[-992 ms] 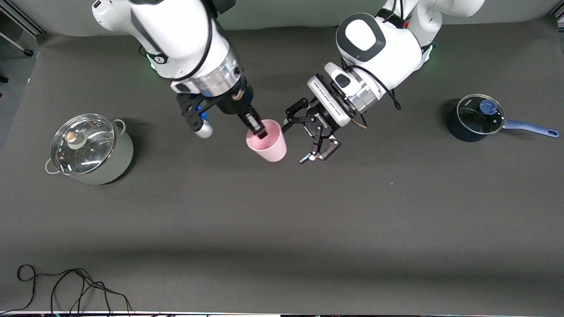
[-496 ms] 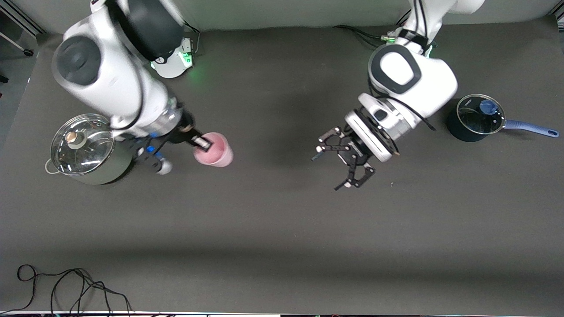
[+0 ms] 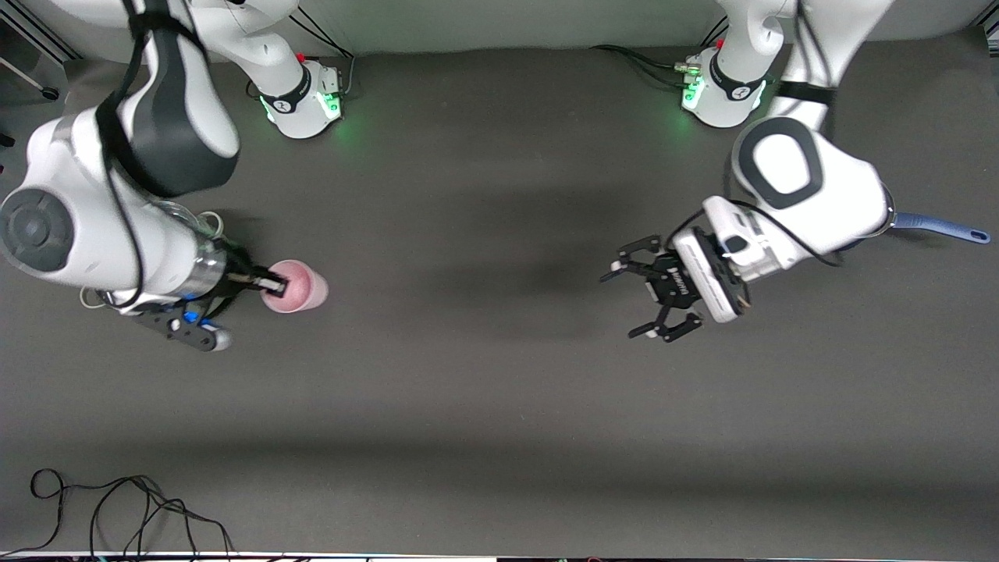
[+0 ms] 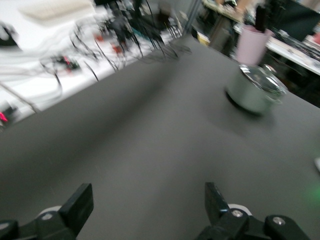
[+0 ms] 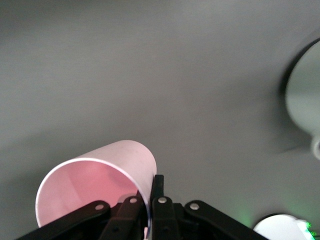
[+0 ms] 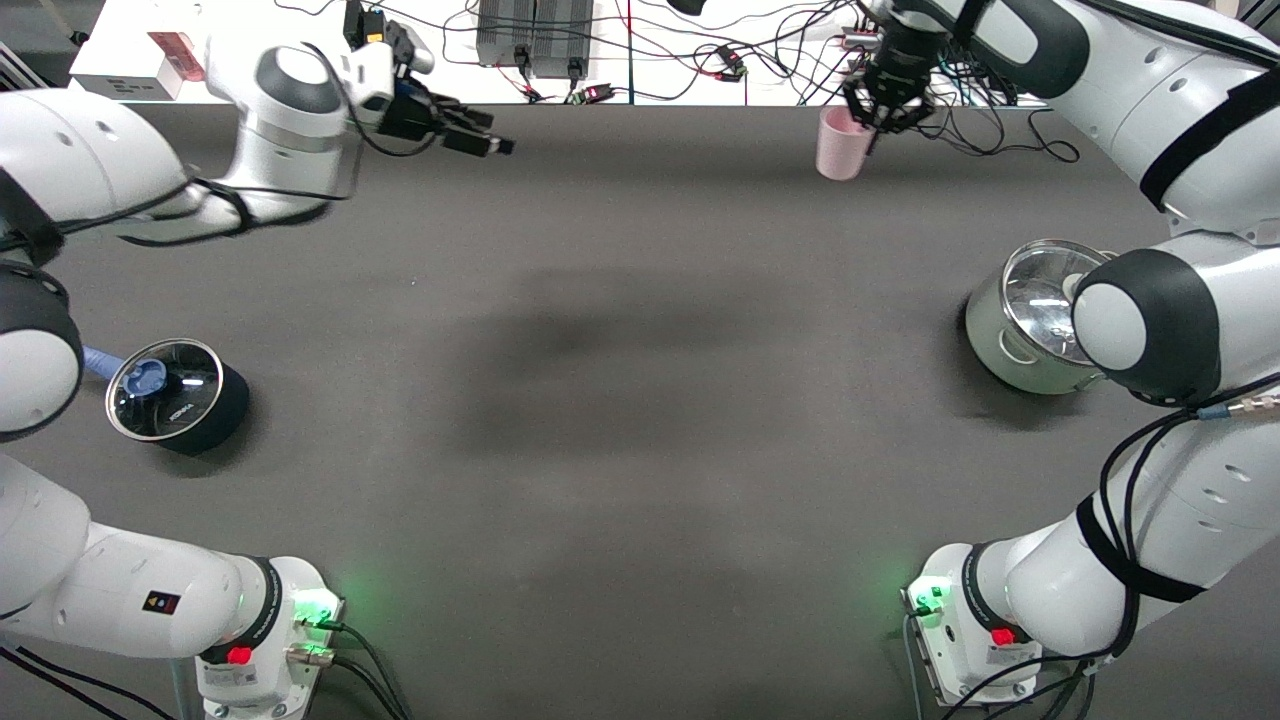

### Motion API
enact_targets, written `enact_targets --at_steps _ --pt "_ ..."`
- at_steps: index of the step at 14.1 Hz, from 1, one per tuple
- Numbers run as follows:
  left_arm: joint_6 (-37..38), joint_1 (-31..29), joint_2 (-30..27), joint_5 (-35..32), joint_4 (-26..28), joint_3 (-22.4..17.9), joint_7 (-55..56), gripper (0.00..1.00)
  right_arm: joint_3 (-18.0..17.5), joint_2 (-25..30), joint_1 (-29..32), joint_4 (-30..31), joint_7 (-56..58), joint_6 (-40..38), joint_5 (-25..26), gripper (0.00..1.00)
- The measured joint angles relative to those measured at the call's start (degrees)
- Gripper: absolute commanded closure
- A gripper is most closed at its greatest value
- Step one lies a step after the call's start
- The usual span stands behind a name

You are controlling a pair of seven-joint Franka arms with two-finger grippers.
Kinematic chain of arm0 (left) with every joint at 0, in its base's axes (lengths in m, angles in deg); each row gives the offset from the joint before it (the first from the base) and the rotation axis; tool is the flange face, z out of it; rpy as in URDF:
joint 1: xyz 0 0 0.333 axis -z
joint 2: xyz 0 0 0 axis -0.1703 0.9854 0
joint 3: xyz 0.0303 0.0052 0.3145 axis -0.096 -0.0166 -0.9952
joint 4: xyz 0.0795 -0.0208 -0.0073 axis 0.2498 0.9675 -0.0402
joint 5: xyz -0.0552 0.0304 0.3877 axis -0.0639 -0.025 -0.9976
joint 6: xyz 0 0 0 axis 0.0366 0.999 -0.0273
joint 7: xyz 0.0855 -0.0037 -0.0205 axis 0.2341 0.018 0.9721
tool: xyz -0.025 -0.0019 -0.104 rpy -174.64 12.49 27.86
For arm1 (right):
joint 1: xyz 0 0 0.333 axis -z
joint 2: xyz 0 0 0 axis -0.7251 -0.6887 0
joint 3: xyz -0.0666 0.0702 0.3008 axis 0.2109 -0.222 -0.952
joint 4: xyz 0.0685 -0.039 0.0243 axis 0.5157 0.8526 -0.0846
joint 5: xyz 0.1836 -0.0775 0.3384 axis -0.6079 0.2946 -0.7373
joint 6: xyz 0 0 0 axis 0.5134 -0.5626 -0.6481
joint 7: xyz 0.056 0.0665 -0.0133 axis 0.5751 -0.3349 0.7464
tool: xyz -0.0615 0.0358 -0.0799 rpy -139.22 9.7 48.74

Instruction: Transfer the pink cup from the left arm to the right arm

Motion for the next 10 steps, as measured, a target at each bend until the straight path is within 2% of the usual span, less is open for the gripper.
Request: enact_targets --at_steps 2,4,7,10 --pt "10.2 -5.1 -0.9 -9.9 -2.2 -0.1 7.5 0.01 3.6 0.0 0.1 4.4 5.3 2.7 0.0 1.0" --pt "18.1 -9.5 -1.4 -17.2 -5.0 -0.2 12.5 0.01 5.4 0.0 0.2 9.7 7.9 8.1 0.0 1.0" --pt "28.7 -14.3 -1.5 -30.1 -9.7 -0.2 21.7 0.01 5.6 0.0 -0.1 17.6 9.3 18.4 0.0 1.0" --pt "36.5 -14.9 -1.5 -45.4 -14.5 0.0 32.7 0.01 5.6 -0.3 -0.1 24.3 11.9 28.1 0.0 1.0"
